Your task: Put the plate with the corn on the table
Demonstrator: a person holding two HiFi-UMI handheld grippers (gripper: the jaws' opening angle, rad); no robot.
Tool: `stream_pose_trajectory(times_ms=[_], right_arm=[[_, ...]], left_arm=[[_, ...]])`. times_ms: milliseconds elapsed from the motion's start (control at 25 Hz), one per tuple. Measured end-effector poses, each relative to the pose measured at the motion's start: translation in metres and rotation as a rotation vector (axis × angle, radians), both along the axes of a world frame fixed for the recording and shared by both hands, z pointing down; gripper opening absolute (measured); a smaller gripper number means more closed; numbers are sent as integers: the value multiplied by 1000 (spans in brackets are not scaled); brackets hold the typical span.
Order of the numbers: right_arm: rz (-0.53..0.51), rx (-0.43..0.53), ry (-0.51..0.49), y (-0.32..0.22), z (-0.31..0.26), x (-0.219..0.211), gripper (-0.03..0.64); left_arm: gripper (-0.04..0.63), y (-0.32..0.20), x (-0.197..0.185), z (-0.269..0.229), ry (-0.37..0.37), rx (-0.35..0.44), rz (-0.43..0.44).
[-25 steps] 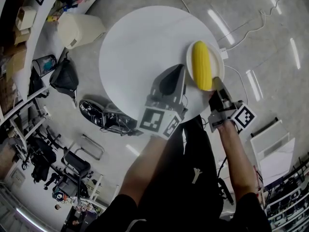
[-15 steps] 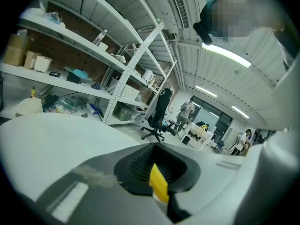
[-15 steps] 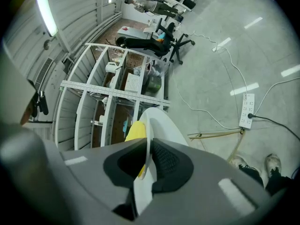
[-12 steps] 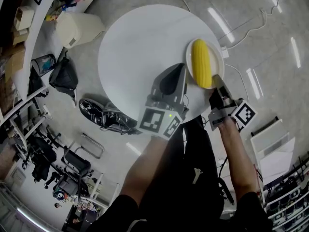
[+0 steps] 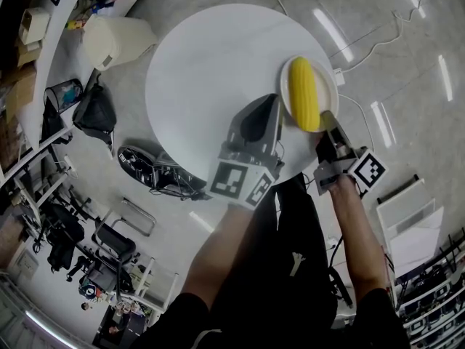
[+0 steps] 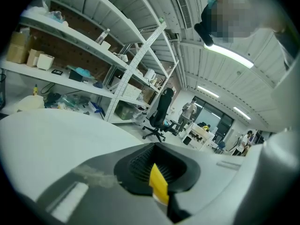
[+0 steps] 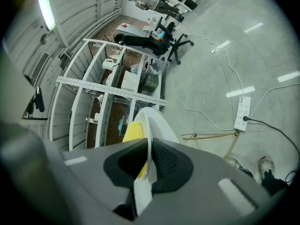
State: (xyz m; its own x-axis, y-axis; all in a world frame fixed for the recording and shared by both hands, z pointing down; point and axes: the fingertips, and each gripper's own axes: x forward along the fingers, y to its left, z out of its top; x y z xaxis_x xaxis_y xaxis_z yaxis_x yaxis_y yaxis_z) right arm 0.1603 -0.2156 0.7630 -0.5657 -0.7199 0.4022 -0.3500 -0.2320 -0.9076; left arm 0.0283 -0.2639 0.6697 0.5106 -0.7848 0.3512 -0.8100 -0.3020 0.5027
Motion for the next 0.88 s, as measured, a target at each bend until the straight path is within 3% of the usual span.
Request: stream_pose_trajectory(times_ms=[880], right_arm=[[-82, 24, 241, -11, -6, -3, 54]], left_arm=[[5, -5, 3, 6, 11, -7, 7]])
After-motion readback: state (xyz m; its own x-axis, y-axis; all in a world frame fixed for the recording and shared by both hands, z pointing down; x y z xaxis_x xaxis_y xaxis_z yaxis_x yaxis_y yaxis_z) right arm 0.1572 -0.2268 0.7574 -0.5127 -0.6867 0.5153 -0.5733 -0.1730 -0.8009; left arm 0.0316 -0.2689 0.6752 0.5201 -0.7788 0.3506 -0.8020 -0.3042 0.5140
